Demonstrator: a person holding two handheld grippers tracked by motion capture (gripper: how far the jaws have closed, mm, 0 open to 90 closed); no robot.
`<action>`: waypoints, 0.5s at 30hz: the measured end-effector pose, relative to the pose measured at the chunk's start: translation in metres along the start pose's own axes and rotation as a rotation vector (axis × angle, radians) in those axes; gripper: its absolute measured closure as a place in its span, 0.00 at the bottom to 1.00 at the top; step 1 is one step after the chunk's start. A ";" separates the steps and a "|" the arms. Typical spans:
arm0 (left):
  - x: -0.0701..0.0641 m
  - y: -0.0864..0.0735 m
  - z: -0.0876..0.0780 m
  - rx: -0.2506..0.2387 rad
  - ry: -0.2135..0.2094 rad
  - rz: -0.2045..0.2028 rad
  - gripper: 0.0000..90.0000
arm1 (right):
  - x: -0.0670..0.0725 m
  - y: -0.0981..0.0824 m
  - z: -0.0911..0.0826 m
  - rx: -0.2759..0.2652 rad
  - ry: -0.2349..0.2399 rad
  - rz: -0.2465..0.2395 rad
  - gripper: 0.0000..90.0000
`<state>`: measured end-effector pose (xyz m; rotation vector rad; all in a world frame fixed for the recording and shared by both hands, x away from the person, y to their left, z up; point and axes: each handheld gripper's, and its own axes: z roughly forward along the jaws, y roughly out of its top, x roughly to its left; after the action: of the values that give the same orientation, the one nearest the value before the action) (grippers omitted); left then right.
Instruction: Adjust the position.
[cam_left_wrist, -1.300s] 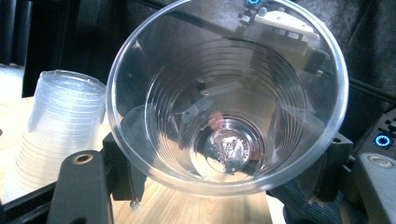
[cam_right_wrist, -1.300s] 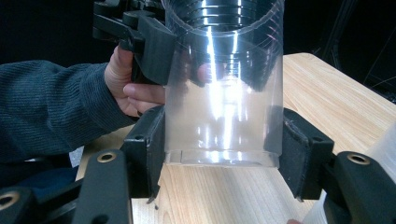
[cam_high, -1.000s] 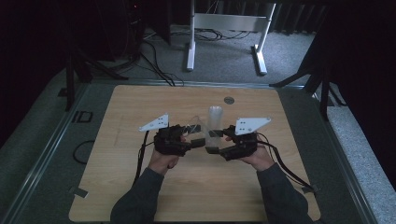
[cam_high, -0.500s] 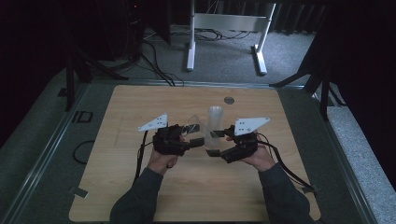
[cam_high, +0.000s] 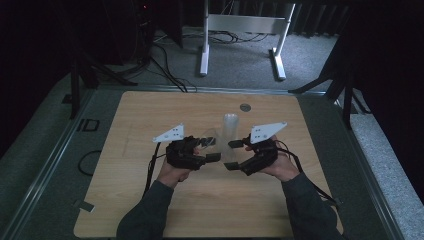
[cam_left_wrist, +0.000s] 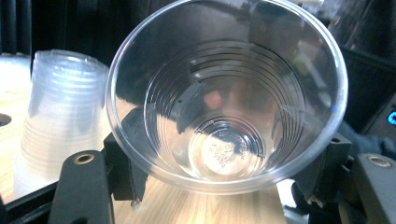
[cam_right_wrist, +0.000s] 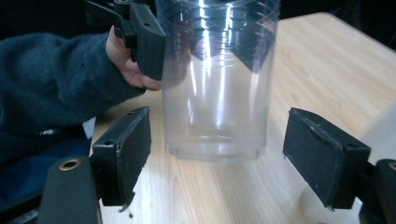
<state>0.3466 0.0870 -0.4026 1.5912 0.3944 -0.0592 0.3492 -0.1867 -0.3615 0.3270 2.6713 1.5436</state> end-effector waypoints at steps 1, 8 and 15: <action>0.000 0.000 0.001 0.009 -0.003 0.002 0.34 | 0.000 0.000 0.001 0.013 0.006 -0.002 0.27; -0.001 -0.002 0.004 0.058 -0.007 0.012 0.34 | 0.002 0.001 0.008 0.092 0.007 -0.039 0.29; -0.004 -0.002 0.007 0.088 0.006 0.033 0.35 | 0.003 -0.001 0.018 0.165 -0.003 -0.051 0.36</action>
<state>0.3441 0.0789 -0.4041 1.6843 0.3744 -0.0475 0.3489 -0.1714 -0.3706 0.2646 2.7880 1.3109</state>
